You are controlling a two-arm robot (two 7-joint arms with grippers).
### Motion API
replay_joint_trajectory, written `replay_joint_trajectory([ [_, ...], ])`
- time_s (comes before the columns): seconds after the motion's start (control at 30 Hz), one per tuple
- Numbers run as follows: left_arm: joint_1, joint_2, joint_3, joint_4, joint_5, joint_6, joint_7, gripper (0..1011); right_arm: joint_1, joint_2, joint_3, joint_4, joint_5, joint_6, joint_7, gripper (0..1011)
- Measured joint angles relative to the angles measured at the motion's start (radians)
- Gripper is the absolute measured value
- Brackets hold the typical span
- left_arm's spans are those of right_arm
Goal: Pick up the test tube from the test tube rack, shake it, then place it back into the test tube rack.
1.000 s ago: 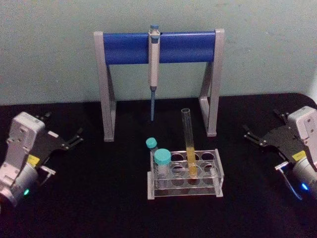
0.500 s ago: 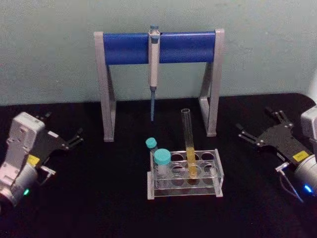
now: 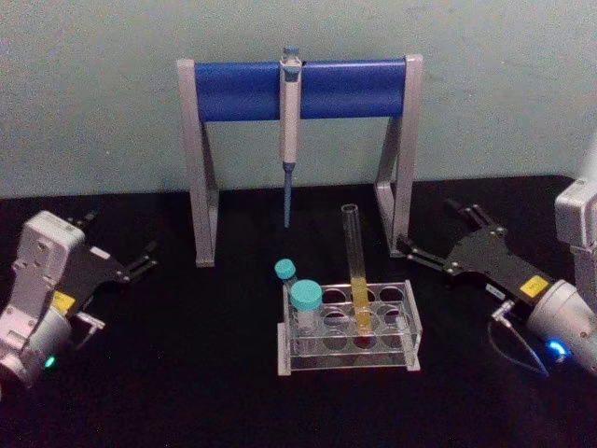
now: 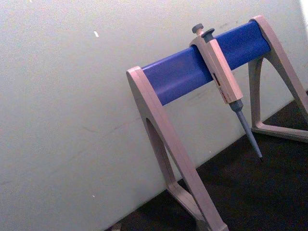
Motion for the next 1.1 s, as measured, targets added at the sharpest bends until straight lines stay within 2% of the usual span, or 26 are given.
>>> replay_joint_trajectory([
  [0.17, 0.0, 0.0, 0.0, 0.0, 0.0, 0.0, 0.0, 1001, 0.027, -0.016, -0.01, 0.013, 0.029, 0.036, 0.071, 1000],
  [0.37, 0.0, 0.0, 0.0, 0.0, 0.0, 0.0, 0.0, 1001, 0.06, -0.032, -0.03, 0.034, 0.029, 0.076, 0.133, 1000],
  [0.77, 0.0, 0.0, 0.0, 0.0, 0.0, 0.0, 0.0, 1001, 0.129, -0.055, -0.059, 0.084, 0.021, 0.149, 0.194, 1000],
  [1.1, 0.0, 0.0, 0.0, 0.0, 0.0, 0.0, 0.0, 1001, 0.188, -0.061, -0.086, 0.12, 0.043, 0.207, 0.228, 1000],
])
